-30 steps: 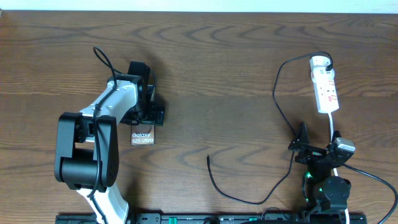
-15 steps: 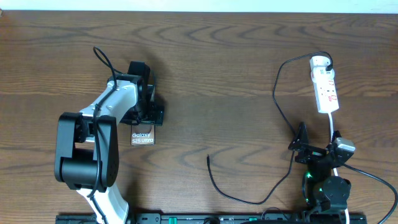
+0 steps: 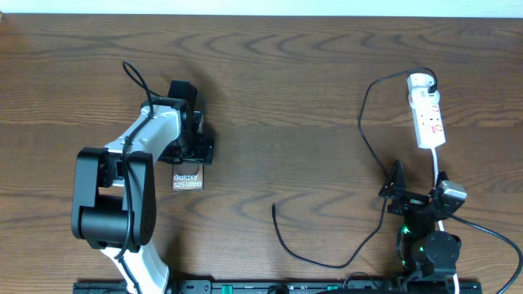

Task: Plug charger to phone and switch on socket
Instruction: 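Close the left gripper on the phone's long edges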

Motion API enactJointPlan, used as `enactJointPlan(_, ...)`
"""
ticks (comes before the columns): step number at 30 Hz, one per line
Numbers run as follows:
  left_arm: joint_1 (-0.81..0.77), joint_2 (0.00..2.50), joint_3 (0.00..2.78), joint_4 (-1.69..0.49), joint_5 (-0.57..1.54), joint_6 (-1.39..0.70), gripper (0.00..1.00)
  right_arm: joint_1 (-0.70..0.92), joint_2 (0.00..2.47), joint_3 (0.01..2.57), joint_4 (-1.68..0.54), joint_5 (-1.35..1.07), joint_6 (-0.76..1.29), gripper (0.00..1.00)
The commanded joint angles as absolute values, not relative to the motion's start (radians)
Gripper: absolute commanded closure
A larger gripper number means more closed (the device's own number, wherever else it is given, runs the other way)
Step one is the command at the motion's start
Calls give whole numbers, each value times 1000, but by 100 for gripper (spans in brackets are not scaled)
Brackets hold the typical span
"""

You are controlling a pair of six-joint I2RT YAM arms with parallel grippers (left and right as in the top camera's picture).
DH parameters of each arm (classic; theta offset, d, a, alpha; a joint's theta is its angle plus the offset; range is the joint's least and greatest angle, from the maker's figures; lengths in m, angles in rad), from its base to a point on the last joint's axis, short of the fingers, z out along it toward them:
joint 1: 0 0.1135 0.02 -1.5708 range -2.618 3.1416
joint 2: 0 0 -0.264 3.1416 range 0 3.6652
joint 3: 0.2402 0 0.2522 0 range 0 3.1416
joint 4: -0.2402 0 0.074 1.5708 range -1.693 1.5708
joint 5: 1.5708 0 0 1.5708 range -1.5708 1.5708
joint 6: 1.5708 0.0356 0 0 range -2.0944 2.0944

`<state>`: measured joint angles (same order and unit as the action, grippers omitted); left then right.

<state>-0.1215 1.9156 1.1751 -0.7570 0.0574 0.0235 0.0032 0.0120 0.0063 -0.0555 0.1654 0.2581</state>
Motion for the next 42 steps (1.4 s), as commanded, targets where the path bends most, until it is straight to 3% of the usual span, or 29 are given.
enactJointPlan(1, -123, 1943, 1140, -753, 60, 26, 16, 14, 11, 6, -59, 170, 246, 1)
enactJointPlan(28, -123, 1943, 1136, -753, 60, 26, 25, 14, 11, 6, -59, 170, 246, 1)
enactJointPlan(42, -123, 1943, 1136, -753, 60, 26, 62, 14, 11, 6, -59, 170, 246, 1)
